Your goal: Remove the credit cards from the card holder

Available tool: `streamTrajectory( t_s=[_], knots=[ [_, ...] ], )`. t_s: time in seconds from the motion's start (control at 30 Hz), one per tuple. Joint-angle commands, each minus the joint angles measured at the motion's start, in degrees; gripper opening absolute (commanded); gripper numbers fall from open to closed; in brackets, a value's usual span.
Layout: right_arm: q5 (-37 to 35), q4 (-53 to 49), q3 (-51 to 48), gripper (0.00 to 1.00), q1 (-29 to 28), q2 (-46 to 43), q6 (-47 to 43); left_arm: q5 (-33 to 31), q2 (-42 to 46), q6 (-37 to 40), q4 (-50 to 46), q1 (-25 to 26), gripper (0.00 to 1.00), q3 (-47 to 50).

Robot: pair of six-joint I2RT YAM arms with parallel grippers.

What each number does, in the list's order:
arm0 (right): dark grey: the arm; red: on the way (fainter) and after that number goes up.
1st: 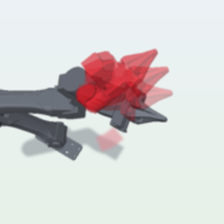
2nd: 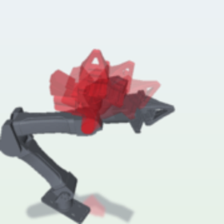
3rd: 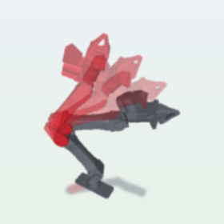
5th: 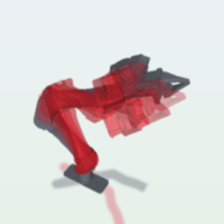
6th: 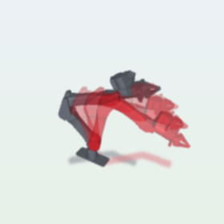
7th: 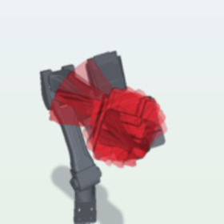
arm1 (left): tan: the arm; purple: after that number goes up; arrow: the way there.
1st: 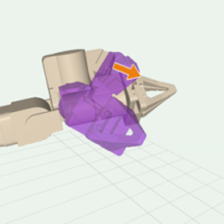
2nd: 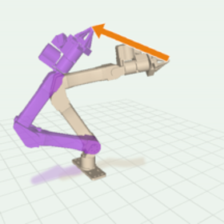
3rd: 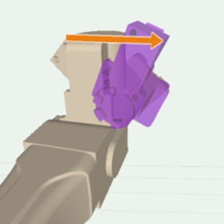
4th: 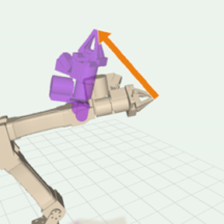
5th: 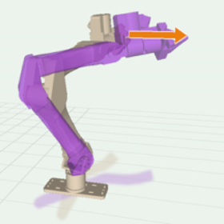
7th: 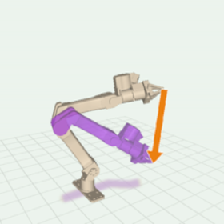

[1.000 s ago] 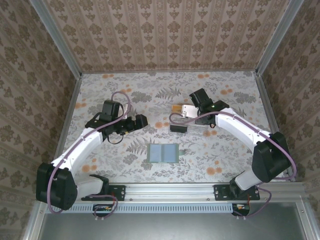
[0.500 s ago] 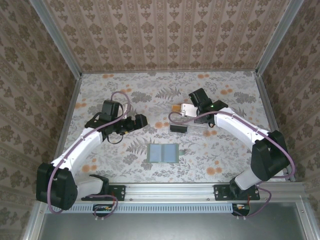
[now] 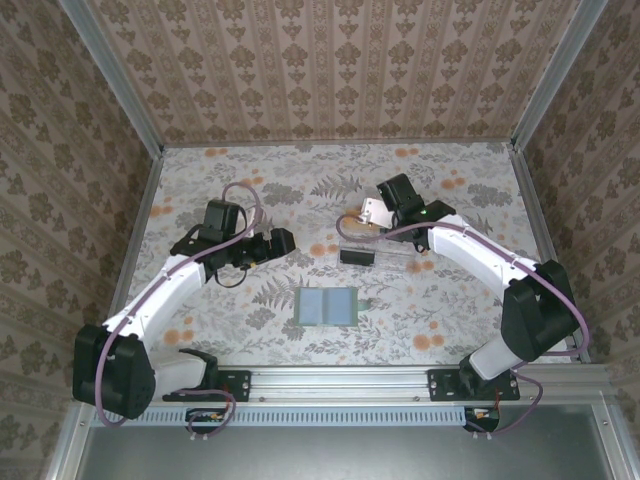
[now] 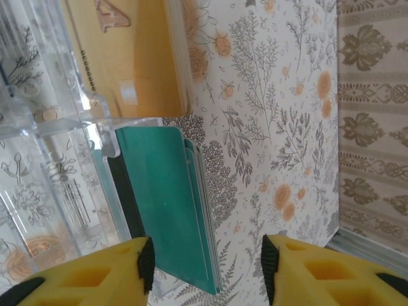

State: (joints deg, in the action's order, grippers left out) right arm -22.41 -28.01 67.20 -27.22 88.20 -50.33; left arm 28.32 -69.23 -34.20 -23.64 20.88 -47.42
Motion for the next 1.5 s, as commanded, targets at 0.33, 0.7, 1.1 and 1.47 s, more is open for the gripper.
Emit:
streamTrajectory(
  t_s=[0.33,0.7,1.1,1.47],
  knots=[
    [3.9,0.2,-2.4,1.00,0.4,-14.9,37.0,-6.2,-2.4,0.9,-4.3,-0.4,1.00,-1.2],
    [-6.1,17.8,-28.6,1.00,5.6,-37.6,58.7,-35.6,1.2,1.5,-8.3,-1.0,1.00,-4.9],
    [-3.7,36.6,-44.6,1.00,21.1,-37.7,60.7,-66.6,0.4,15.9,12.0,-5.6,1.00,3.7],
    [2.2,63.6,-43.4,1.00,23.6,-13.4,55.0,-57.5,-8.5,25.4,32.6,-14.2,1.00,9.9]
  ],
)
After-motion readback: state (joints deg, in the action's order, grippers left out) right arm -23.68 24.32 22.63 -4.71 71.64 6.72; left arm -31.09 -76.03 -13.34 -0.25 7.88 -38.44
